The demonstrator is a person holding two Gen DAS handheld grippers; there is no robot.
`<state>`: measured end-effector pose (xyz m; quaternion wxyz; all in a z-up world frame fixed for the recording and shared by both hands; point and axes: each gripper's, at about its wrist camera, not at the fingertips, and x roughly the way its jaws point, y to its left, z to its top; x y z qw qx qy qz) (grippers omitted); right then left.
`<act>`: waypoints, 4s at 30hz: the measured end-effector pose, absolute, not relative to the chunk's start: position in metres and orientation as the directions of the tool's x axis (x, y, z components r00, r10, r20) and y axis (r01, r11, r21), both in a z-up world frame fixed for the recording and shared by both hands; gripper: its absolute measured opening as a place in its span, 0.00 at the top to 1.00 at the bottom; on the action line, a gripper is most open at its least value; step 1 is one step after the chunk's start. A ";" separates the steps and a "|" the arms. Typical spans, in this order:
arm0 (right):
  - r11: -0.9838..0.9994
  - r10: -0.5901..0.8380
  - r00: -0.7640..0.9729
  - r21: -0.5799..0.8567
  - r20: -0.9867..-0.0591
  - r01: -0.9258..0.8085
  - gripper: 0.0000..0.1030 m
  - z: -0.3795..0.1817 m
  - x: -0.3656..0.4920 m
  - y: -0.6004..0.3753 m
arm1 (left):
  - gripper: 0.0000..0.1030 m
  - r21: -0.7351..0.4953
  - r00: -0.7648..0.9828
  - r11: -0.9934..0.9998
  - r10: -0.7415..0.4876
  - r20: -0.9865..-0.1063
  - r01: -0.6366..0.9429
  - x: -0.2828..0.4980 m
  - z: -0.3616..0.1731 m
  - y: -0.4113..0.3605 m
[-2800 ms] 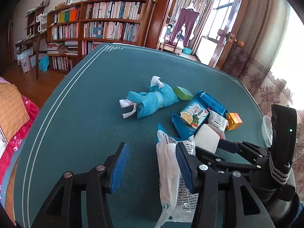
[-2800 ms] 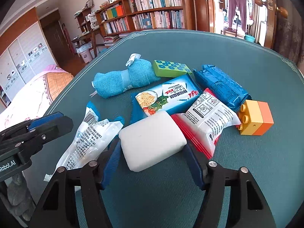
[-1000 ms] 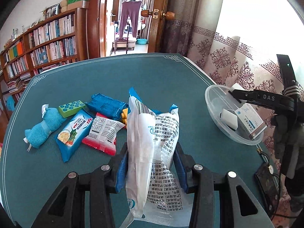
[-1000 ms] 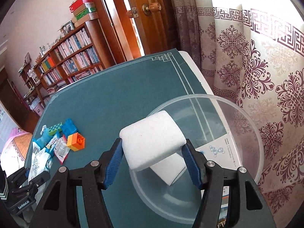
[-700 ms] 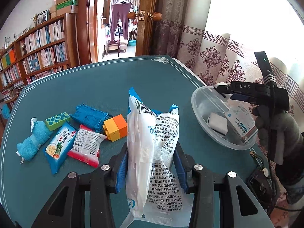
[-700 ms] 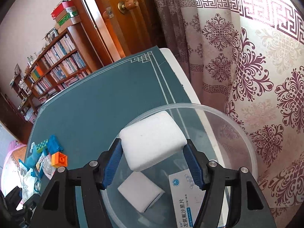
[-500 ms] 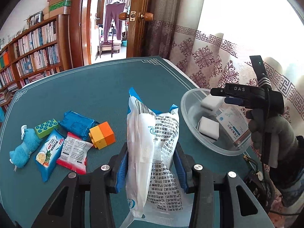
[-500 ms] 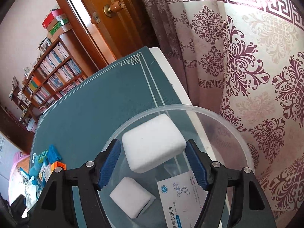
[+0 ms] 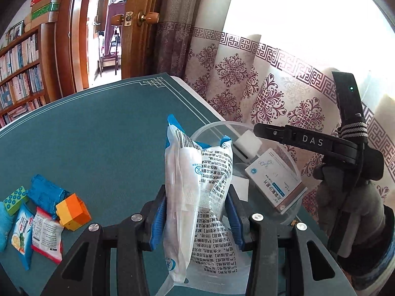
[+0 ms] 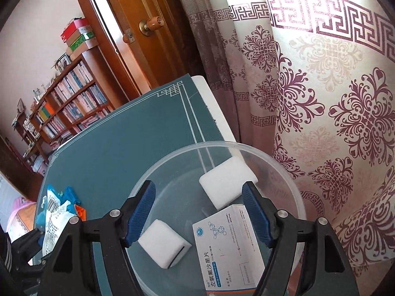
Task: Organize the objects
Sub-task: 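Carry the bandage into the clear bowl and open the left gripper, then grasp the orange-yellow toy brick with right gripper while left gripper approaches blue cracker packet, then grasp the blue cracker packet with the left gripper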
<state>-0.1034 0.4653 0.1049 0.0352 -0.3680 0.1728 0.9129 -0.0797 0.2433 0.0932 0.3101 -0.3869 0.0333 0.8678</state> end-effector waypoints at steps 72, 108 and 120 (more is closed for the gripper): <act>-0.961 -0.255 -0.673 0.262 -0.694 0.093 0.28 0.109 -0.090 0.282 | 0.01 -0.064 -0.780 -0.986 0.160 -0.605 -0.153 -0.084 0.082 0.033; -0.946 -0.323 -0.543 0.271 -0.775 0.176 0.55 0.037 -0.145 0.211 | 0.19 0.052 -0.703 -0.984 0.083 -0.706 -0.169 -0.112 0.024 0.012; -0.947 -0.320 -0.555 0.278 -0.767 0.162 0.55 0.033 -0.134 0.220 | 0.30 0.057 -0.662 -0.978 0.093 -0.744 -0.202 -0.123 0.014 0.023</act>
